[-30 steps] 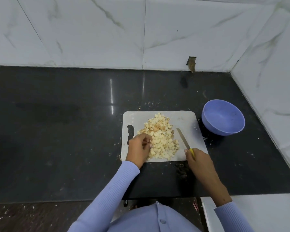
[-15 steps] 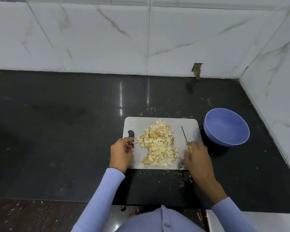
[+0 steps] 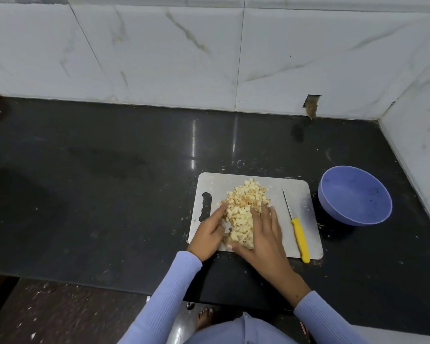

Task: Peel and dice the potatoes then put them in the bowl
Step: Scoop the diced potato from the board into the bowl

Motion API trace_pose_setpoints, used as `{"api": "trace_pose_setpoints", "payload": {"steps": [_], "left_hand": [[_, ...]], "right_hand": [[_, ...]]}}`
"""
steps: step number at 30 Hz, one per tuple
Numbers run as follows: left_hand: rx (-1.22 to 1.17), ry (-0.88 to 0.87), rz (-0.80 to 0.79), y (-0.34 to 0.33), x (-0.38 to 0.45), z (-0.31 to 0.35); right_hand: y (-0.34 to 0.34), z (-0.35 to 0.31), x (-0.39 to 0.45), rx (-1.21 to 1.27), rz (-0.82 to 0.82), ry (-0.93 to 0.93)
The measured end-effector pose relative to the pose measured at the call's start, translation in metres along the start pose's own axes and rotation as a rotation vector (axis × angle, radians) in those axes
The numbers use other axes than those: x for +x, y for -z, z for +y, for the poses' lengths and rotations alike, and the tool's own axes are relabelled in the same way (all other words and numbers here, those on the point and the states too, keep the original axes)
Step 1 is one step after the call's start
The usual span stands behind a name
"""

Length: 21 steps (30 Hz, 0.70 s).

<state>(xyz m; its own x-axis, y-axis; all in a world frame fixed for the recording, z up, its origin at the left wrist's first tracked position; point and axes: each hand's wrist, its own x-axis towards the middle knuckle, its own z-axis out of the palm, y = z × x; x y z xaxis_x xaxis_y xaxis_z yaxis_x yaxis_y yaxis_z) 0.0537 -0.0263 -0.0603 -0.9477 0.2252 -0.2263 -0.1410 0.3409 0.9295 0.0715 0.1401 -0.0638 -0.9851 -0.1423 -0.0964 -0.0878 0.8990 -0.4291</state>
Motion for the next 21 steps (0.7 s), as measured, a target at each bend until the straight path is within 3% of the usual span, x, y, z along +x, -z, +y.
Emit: {"api": "trace_pose_setpoints", "payload": {"steps": [3,8,12,21], "left_hand": [[-0.176,0.037,0.015,0.005,0.003,0.001],[-0.075,0.033,0.092,0.008,0.011,0.004],[0.127,0.013,0.120,0.010,0.019,0.009],[0.578,0.009,-0.070,0.008,0.041,0.030]], "right_hand": [[-0.010,-0.006,0.005,-0.063,-0.003,-0.065],[-0.009,-0.013,0.019,-0.076,0.051,-0.122],[0.005,-0.014,0.029,-0.129,0.059,-0.124],[0.027,0.000,0.041,-0.078,-0.049,-0.020]]}}
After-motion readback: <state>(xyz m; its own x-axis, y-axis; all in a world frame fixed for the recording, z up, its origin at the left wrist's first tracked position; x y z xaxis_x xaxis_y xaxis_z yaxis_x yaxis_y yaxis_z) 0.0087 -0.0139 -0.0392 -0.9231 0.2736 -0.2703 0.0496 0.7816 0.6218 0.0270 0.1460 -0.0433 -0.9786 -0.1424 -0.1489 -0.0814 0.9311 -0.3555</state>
